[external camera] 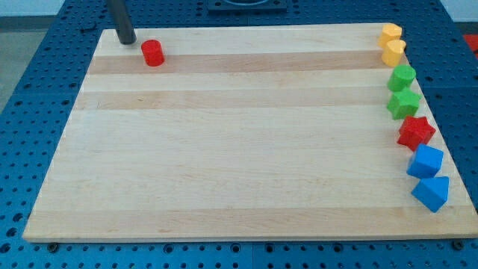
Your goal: Slide the red circle to the top right
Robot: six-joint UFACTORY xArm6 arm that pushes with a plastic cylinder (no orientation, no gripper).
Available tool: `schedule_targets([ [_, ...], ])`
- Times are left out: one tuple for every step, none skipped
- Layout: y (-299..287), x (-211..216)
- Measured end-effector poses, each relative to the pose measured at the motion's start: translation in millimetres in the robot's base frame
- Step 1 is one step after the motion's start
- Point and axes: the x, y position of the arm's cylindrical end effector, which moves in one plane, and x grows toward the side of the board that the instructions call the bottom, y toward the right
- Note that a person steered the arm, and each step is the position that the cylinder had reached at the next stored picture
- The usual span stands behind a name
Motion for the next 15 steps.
schedule_targets([
  [0.6,26.1],
  [9.0,38.5],
  [49.4,38.0],
  [102.1,38.0],
  [168.0,38.0],
  [229.8,38.0],
  [284.7,38.0],
  [316.9,38.0],
  [330.2,38.0],
  [329.3,39.9],
  [305.9,46.5],
  [301.5,81.6],
  [301.5,93.7],
  [304.3,85.9],
  [328.8,84.0],
])
